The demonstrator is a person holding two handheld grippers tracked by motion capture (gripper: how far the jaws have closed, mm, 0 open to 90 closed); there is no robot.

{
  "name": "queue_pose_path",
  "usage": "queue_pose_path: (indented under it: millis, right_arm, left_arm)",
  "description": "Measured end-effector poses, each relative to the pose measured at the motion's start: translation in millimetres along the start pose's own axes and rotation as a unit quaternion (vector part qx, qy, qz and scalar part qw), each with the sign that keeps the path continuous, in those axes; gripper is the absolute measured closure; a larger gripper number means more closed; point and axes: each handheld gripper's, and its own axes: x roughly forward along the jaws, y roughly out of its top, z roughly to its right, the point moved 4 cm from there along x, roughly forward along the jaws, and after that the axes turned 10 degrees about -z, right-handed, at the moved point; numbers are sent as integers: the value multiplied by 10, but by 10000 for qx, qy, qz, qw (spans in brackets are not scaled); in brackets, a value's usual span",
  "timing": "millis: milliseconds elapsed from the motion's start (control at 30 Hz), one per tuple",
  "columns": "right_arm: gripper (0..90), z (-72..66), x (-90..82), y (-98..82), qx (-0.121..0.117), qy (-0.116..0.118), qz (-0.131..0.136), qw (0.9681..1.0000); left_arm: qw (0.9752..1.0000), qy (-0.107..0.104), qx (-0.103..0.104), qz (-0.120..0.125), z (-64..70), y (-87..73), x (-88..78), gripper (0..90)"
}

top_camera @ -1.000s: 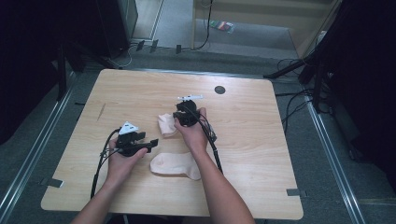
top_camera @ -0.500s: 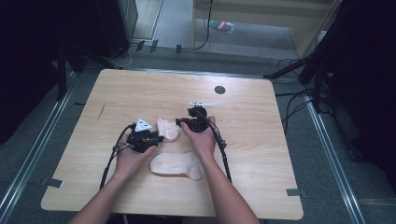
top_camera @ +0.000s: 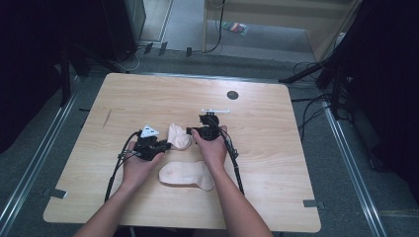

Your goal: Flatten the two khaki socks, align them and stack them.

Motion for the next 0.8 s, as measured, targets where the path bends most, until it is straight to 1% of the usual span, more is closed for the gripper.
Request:
queue_pose_path:
  millis: [33,100,133,167,200,233,267,333,367,433,500,533,567,600,633,700,733,767,800]
  right_arm:
    - [693,8,15,3,15,-10,-26,10000]
    - [690,5,38,5,149,-2,-47,9999]
    - [686,7,51,8,133,-35,-70,9999]
    - [686,5,60,7,173,-61,-116,9998]
    - [688,0,68,8,201,-56,-139,9997]
    - [692,-8,79,11,205,5,-113,9997]
    - [704,-39,73,12,236,37,-109,9997]
    - [710,-56,68,15,217,35,-63,9997]
    - [720,-84,58,20,147,69,-5,9999]
    - [726,-101,51,20,139,87,3,9999]
    - [730,-145,35,16,125,183,2,9998]
    - [728,-161,36,15,80,171,11,9998]
    - [720,-171,49,14,40,135,17,9999]
    - [714,-169,63,8,32,38,-42,10000]
    - [716,-156,84,4,44,-46,-80,9999]
    - [737,-113,133,-8,131,-115,-192,9997]
    - [813,-93,145,-13,143,-288,-219,9992]
    - [813,-93,145,-13,143,-288,-219,9992]
    - [863,-97,144,-14,141,-305,-216,9992]
  left_arm:
    - [10000,-14,-8,-8,-3,0,-1,777]
    - [10000,-25,-12,8,-4,-1,0,775]
    - [10000,-32,-11,13,-4,-2,0,773]
    - [10000,-42,-15,20,-4,-3,0,770]
    - [10000,-53,-20,29,-5,-3,1,767]
    - [10000,-59,-26,34,-6,-4,1,766]
    - [10000,-62,-25,36,-6,-4,1,766]
    - [10000,-65,-22,36,-6,-4,1,765]
    - [10000,-64,-21,45,-6,-4,3,764]
    - [10000,-66,-20,48,-5,-4,3,764]
    - [10000,-62,-21,55,-4,-4,4,763]
    - [10000,-61,-17,55,-4,-4,4,764]
    - [10000,-60,-4,48,-4,-5,4,764]
    - [10000,-60,-12,53,-3,-4,4,764]
    - [10000,-64,-18,48,-3,-4,4,764]
    - [10000,-64,-16,48,-3,-5,4,764]
    - [10000,-70,-19,50,-3,-4,4,760]
    - [10000,-76,-18,51,-3,-4,4,760]
    - [9999,-95,-16,61,-3,-4,6,756]
